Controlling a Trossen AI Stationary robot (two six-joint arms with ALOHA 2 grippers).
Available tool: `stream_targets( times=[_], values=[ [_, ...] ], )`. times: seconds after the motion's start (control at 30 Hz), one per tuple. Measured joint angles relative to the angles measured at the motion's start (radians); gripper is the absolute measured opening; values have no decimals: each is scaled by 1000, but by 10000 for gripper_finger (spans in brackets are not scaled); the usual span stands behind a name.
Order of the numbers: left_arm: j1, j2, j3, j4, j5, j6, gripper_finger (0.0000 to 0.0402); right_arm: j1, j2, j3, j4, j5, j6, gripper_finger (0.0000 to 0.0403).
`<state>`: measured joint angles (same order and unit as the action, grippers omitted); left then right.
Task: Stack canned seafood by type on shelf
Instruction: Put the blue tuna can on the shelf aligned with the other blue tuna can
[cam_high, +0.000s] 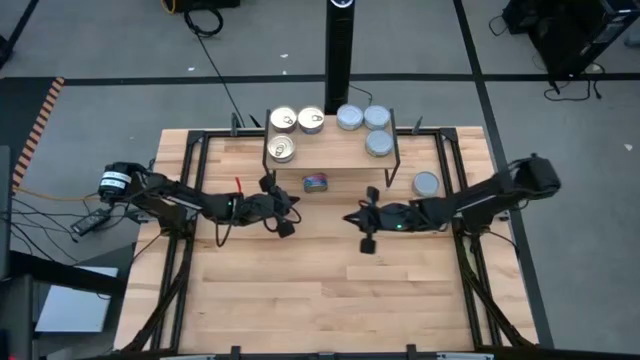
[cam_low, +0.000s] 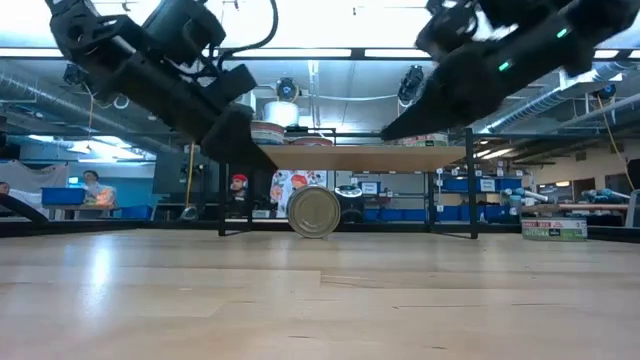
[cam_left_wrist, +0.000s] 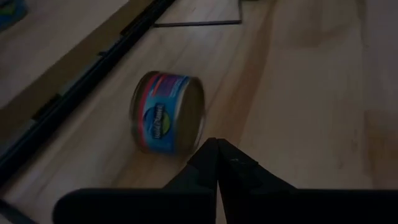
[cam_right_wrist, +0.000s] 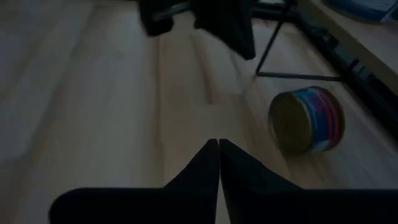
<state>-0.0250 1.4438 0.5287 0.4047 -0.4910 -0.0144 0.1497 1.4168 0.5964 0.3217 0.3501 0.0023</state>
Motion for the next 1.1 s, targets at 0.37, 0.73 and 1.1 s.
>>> stream_targets(
  times=[0.37, 0.73, 1.1],
  values=[
    [0, 10, -95, 185, -14, -49, 10, -117, 261, 131, 106, 13, -47, 163],
    [-1, 10, -95, 208, -13, -43, 10, -193, 384, 393, -216, 129, -103, 313],
    [-3, 10, -95, 206, 9, -40, 10, -261, 432, 468, -238, 99, -243, 331]
  ],
)
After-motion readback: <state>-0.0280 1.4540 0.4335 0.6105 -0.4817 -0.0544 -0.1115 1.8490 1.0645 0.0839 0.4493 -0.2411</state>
